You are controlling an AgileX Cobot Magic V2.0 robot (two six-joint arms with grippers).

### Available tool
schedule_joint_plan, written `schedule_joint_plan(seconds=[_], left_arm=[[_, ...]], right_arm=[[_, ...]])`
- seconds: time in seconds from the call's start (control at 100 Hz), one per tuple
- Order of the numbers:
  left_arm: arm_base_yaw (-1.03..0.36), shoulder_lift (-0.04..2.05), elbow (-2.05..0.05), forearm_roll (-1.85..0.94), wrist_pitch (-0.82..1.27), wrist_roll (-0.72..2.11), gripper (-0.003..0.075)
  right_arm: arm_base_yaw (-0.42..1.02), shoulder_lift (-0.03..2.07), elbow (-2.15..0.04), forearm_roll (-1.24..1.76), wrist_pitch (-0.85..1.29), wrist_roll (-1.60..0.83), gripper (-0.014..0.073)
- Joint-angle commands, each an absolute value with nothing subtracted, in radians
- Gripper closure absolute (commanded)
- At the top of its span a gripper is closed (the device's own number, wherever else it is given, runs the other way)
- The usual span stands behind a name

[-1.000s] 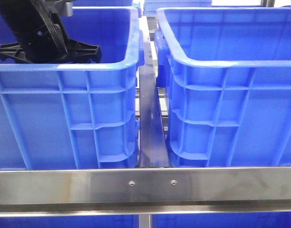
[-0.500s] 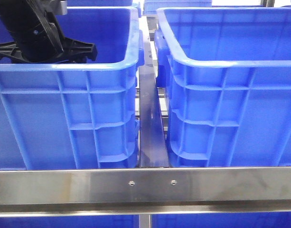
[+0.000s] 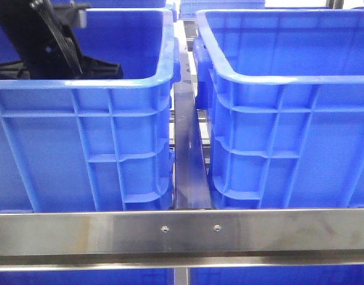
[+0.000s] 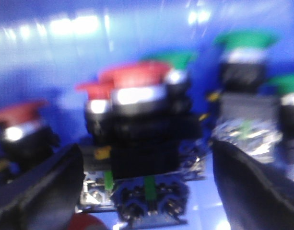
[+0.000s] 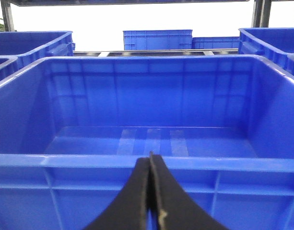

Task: Pick red and yellow buttons and place in box

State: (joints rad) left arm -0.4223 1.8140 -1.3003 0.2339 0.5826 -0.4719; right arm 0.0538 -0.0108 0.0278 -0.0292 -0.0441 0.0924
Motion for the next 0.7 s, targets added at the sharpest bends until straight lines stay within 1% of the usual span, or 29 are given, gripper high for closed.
schedule_joint_plan(seconds=[0.0, 0.13, 0.22, 0.27, 0.31, 0.34, 0.45, 0.47, 0.48, 0.52, 0.69], left_arm=[[-0.42, 1.783, -1.329, 0.232, 0.556, -0.481, 0.0217], [-0.425, 1.783, -1.329, 0.232, 0.553, -0.481, 0.0225], [-0.425, 1.783, -1.329, 0.232, 0.553, -0.481, 0.028], [-0.425, 1.783, -1.329, 0.234, 0.554, -0.481, 0.0334], [-0.425, 1.781, -1.329, 0.234, 0.554, -0.481, 0.0402], [-0.425, 1.779, -1.329, 0.236, 0.554, -0.481, 0.0435], [-0.425, 1.762, -1.329, 0.238, 0.555, -0.481, 0.0628], [-0.425, 1.758, -1.329, 0.24, 0.557, -0.481, 0.0673], [-0.427, 1.756, -1.329, 0.24, 0.558, -0.481, 0.0673], [-0.427, 1.745, -1.329, 0.243, 0.562, -0.477, 0.0742], [-0.453, 1.673, -1.329, 0.277, 0.608, -0.449, 0.0739]], right_arm=[[0.052, -0.031, 0.027, -0.029, -0.127, 0.088, 0.0662], [0.052, -0.031, 0.027, -0.029, -0.127, 0.088, 0.0662], [0.052, -0.031, 0.027, -0.029, -0.127, 0.088, 0.0662], [0.052, -0.031, 0.027, -0.029, -0.127, 0.088, 0.0662], [0.052, -0.031, 0.027, -0.029, -0.127, 0.088, 0.0662], [0.052, -0.031, 0.027, -0.029, -0.127, 0.088, 0.0662], [0.052, -0.031, 0.027, -0.029, -0.127, 0.088, 0.0662], [0.052, -0.031, 0.027, -0.029, -0.127, 0.088, 0.0662], [0.052, -0.031, 0.027, -0.029, -0.127, 0.088, 0.0662], [0.052, -0.031, 0.027, -0.029, -0.127, 0.088, 0.0662], [0.052, -0.031, 0.027, -0.029, -0.127, 0.088, 0.0662]])
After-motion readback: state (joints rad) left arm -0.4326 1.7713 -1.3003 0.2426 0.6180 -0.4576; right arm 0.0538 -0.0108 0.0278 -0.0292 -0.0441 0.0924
